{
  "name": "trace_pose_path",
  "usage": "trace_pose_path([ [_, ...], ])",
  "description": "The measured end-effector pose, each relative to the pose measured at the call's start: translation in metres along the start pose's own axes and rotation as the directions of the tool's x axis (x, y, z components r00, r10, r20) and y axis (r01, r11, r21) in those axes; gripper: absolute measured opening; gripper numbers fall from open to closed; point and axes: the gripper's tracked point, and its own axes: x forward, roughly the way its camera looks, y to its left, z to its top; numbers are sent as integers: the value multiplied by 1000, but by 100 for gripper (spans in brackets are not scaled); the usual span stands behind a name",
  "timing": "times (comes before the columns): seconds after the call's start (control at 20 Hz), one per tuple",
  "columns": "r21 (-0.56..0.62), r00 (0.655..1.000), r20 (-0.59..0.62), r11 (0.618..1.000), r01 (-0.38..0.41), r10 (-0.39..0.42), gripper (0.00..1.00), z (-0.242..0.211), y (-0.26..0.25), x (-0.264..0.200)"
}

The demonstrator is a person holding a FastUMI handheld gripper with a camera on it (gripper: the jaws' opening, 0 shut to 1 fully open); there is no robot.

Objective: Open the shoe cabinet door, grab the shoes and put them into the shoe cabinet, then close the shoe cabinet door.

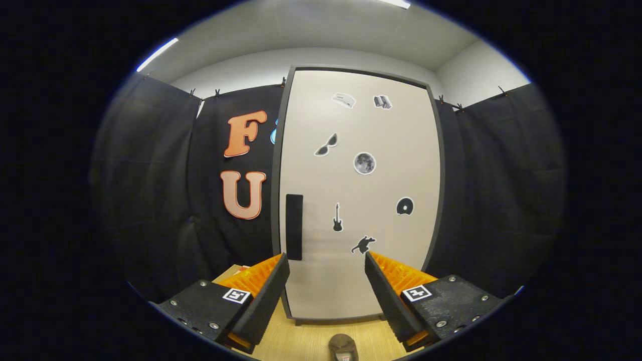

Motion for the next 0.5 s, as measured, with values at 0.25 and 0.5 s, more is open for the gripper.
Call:
trace_pose_path([
  [0.25,7,1000,1,1000,-1,1,94,-2,21,47],
  [0.5,9,1000,-9,1000,-19,19,94,-4,37,90],
])
